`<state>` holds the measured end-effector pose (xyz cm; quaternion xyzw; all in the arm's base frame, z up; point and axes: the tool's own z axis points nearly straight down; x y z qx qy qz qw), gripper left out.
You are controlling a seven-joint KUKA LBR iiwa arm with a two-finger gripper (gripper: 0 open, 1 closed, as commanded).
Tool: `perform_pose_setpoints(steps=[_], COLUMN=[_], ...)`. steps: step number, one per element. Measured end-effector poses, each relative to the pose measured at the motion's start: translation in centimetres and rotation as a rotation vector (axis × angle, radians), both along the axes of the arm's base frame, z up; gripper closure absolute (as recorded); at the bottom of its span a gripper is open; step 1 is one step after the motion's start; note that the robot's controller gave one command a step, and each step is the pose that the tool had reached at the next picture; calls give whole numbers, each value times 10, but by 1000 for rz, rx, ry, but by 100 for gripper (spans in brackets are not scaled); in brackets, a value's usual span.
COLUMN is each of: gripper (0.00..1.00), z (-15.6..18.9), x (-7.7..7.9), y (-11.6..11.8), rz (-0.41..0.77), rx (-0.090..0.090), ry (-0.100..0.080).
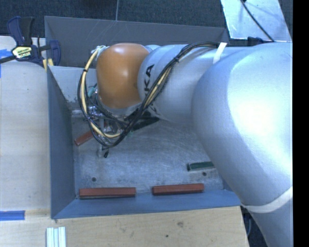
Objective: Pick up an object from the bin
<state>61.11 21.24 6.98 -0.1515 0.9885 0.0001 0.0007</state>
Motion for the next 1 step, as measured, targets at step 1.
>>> perform_pose_setpoints(steps=[1], gripper=[100], z=[3], x=[1], y=[1], rz=[-2], rx=[2], ry=[-3])
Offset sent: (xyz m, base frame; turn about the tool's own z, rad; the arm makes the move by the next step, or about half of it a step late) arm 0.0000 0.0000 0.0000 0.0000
